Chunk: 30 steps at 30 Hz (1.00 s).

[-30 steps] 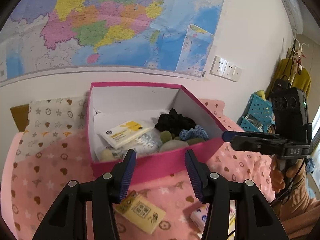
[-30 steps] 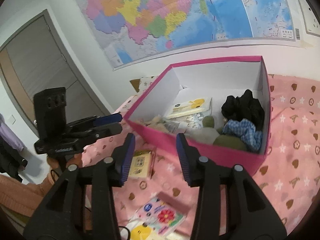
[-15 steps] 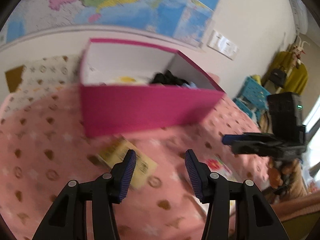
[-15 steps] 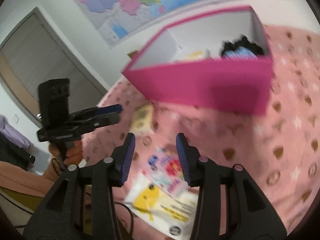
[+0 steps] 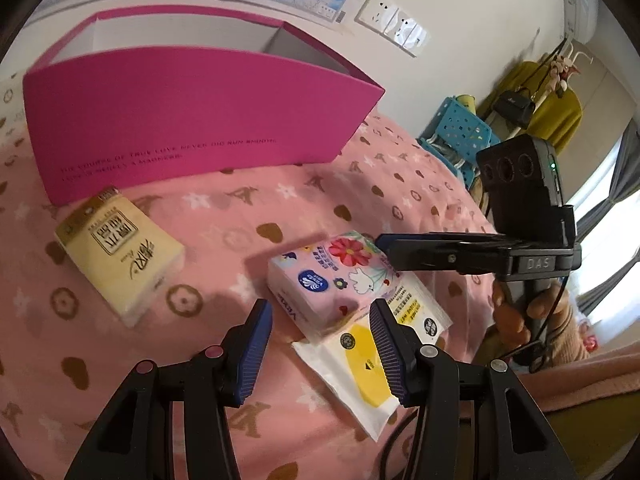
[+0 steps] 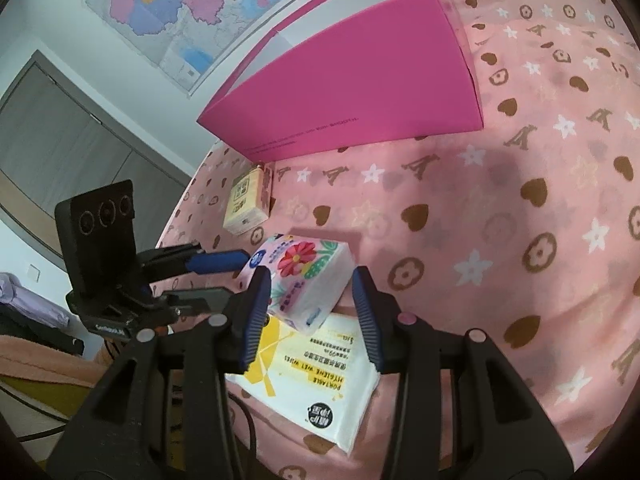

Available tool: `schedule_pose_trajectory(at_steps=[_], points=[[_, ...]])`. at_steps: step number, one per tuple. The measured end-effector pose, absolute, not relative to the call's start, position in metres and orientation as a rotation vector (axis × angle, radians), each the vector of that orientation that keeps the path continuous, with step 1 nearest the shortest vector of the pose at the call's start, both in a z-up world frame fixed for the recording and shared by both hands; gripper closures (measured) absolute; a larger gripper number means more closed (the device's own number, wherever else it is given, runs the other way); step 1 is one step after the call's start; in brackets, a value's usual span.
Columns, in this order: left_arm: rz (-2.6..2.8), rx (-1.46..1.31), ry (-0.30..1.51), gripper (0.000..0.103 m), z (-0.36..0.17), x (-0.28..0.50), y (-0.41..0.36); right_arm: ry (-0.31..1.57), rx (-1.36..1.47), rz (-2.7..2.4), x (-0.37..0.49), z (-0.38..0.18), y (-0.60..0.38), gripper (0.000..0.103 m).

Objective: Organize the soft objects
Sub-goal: 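Reach the right gripper to the pink floral tissue pack and grasp it, then lift the tissue pack and carry it over the box with the right gripper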

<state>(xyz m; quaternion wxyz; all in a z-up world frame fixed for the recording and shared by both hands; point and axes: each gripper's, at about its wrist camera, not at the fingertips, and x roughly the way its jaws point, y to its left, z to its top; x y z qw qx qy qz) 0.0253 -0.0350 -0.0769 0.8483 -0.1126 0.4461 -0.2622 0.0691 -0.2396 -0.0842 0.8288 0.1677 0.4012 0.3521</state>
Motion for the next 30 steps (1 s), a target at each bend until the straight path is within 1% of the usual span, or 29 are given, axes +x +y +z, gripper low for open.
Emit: schedule_pose_trajectory(at_steps=[4,5,8,12,24,30], points=[[-0.565,-0.243,0.951,0.055,-0.079,0.024,-0.037,0.863,0.366,0.763,0.069,-0.091,-0.237,0.059],[-0.568,-0.244,0.953,0.057,-0.081,0.024,-0.036,0.862,0.369,0.769,0.069,-0.092,-0.236,0.063],[-0.582,-0.257,0.957,0.058,-0.081,0.027,-0.039,0.853,0.36,0.777,0.066,-0.09,-0.234,0.07],[-0.58,-0.247,0.941,0.058,-0.078,0.03,-0.047,0.845,0.327,0.758,0.064,-0.085,-0.231,0.07],[-0.565,-0.272,0.874,0.058,-0.06,0.033,-0.036,0.776,0.31,0.767,0.067,-0.066,-0.23,0.07],[-0.535,-0.28,0.824,0.058,-0.045,0.037,-0.025,0.721,0.284,0.785,0.073,-0.044,-0.223,0.07]])
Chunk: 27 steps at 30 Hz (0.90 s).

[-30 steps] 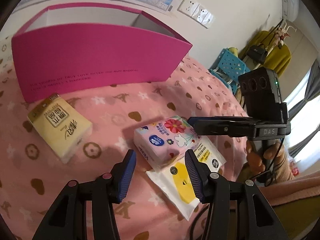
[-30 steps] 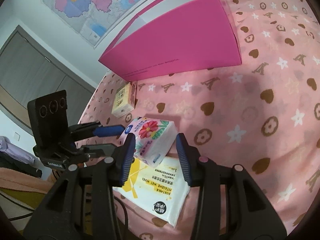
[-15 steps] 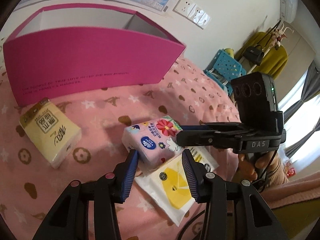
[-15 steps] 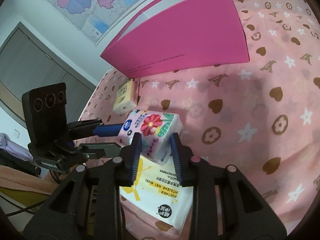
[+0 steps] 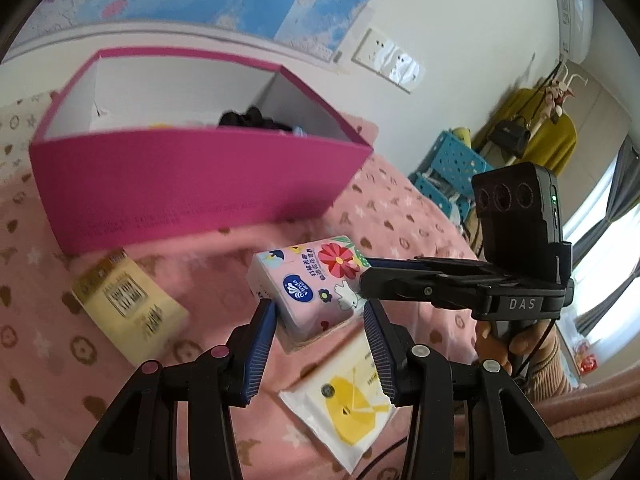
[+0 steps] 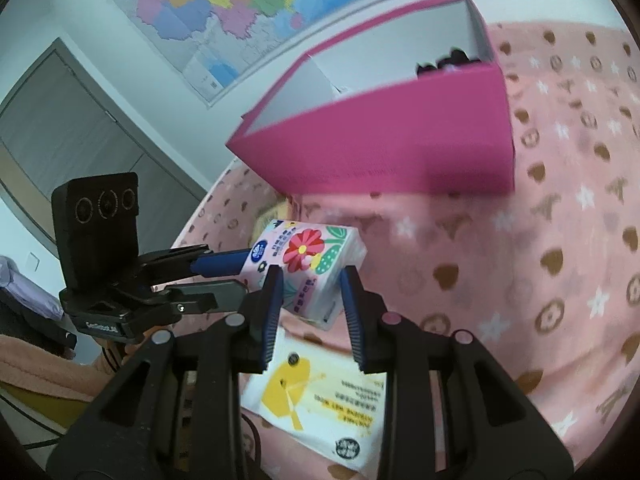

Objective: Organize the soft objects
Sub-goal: 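Lift the tissue pack and carry it over the box with the right gripper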

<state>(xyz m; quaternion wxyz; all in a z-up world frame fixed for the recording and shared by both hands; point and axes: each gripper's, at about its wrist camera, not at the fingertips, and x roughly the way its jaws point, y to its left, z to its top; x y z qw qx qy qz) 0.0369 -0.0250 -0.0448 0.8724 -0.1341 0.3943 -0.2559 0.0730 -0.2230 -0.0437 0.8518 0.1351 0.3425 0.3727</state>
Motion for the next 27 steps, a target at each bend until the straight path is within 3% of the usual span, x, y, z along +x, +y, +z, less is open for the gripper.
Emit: schedule_pose_trajectory(at_steps=[27], points=[[-0.415,-0.234,0.687,0.058,0.01,0.063,0.004,0.588,0.199,0.844,0.105,0.021,-0.199,0.07]])
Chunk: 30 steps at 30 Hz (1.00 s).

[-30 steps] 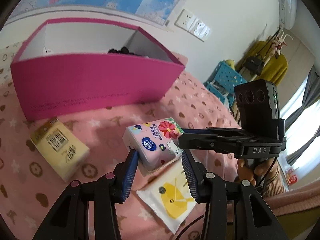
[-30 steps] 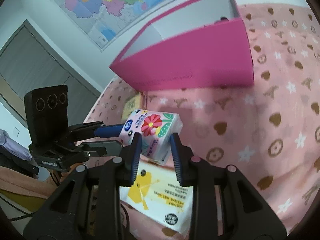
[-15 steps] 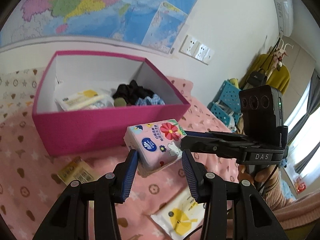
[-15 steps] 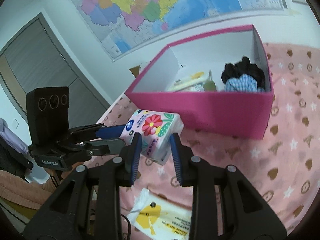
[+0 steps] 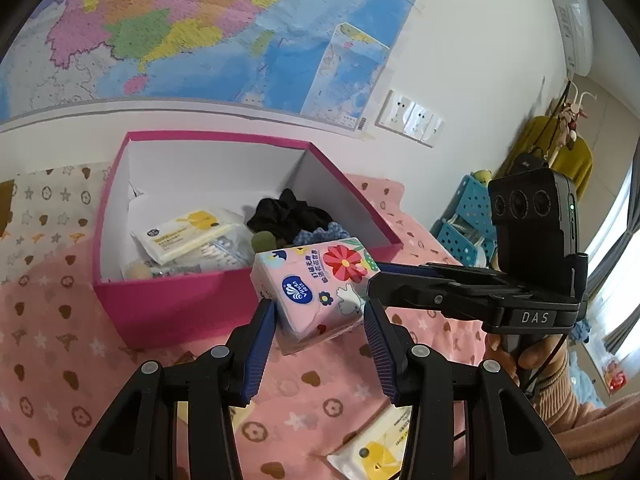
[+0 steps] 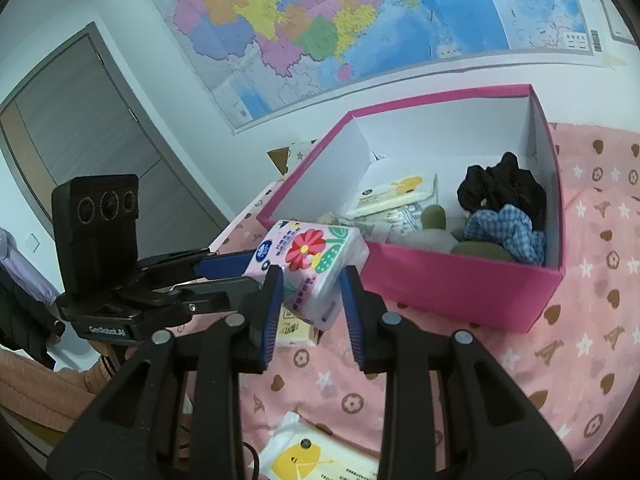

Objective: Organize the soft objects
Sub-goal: 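Lift the tissue pack and carry it over the box with the right gripper, then lower the tissue pack into the box and open the right gripper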

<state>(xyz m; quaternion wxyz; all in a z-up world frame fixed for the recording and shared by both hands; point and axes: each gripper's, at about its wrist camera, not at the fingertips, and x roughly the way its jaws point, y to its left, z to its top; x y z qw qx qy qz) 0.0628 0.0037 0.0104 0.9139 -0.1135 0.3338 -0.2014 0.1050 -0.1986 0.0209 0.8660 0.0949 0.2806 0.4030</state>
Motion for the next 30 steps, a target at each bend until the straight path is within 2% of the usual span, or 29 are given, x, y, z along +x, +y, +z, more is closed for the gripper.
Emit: schedule_pose_trajectory(at_steps=[30], points=[[-0.304,-0.222,0.687,0.058,0.013,0.116,0.033,0.607,0.227,0.829,0.176,0.035,-0.171,0.07]])
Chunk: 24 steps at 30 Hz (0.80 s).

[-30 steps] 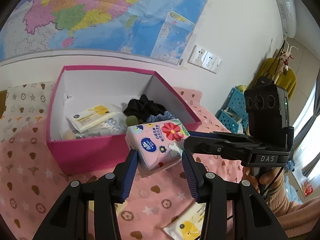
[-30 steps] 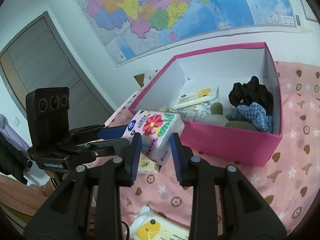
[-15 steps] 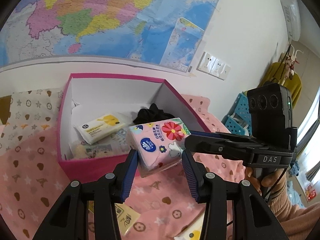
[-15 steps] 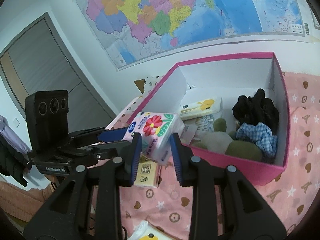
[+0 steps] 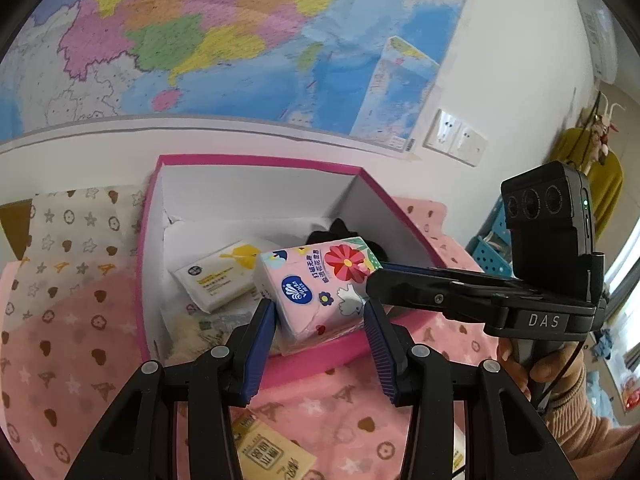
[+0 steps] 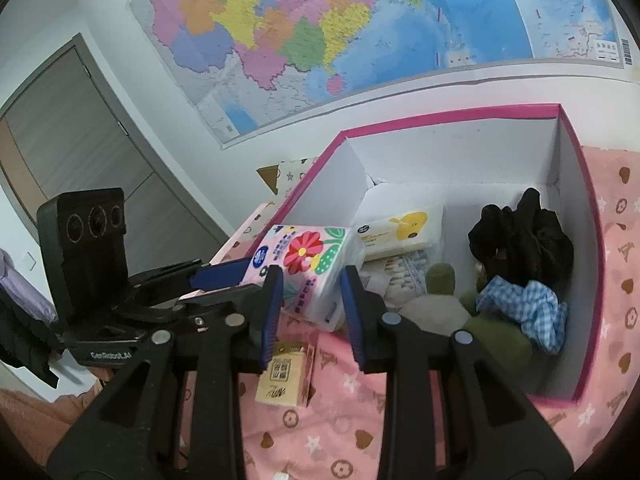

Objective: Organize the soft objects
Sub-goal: 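Lower the tissue pack into the box and open the right gripper, then move the right gripper back out of the box toward the bed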

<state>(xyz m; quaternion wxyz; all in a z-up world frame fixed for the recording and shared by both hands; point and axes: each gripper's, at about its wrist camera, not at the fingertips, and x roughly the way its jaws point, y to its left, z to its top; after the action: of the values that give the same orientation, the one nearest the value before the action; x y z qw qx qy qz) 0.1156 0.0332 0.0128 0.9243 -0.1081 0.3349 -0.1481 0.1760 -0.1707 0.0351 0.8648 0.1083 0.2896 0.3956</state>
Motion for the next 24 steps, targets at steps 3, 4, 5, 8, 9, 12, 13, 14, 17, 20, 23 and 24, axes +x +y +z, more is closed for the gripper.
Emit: schedule_pose_trajectory(at_steps=[3,4,5,8,9,12,13,14,17,20,23,24], points=[[-0.293,-0.226,0.697,0.058,0.009,0.122,0.037,0.623,0.229,0.819,0.185,0.032,-0.167,0.07],[-0.288,-0.228,0.701,0.058,0.007,0.125,0.039,0.627,0.228,0.818,0.187,0.031,-0.165,0.07],[-0.281,-0.232,0.705,0.058,0.006,0.127,0.041,0.636,0.229,0.816,0.19,0.029,-0.163,0.07],[-0.267,-0.242,0.721,0.058,-0.001,0.133,0.046,0.655,0.222,0.806,0.198,0.025,-0.156,0.07],[-0.263,-0.248,0.727,0.058,-0.003,0.136,0.048,0.658,0.219,0.802,0.2,0.023,-0.155,0.07],[-0.251,-0.257,0.746,0.058,-0.008,0.142,0.054,0.676,0.203,0.788,0.206,0.017,-0.148,0.07],[-0.24,-0.248,0.744,0.058,-0.009,0.143,0.054,0.681,0.201,0.786,0.207,0.016,-0.146,0.07],[-0.233,-0.244,0.749,0.058,-0.01,0.144,0.055,0.688,0.193,0.779,0.209,0.014,-0.144,0.07],[-0.212,-0.242,0.755,0.058,-0.011,0.148,0.057,0.697,0.179,0.752,0.212,0.009,-0.14,0.07],[-0.176,-0.226,0.751,0.058,-0.01,0.149,0.058,0.696,0.174,0.725,0.214,0.007,-0.141,0.07],[-0.161,-0.218,0.743,0.058,-0.009,0.147,0.057,0.686,0.169,0.714,0.21,0.007,-0.147,0.07],[-0.156,-0.21,0.738,0.057,-0.008,0.145,0.056,0.681,0.167,0.712,0.208,0.007,-0.148,0.07]])
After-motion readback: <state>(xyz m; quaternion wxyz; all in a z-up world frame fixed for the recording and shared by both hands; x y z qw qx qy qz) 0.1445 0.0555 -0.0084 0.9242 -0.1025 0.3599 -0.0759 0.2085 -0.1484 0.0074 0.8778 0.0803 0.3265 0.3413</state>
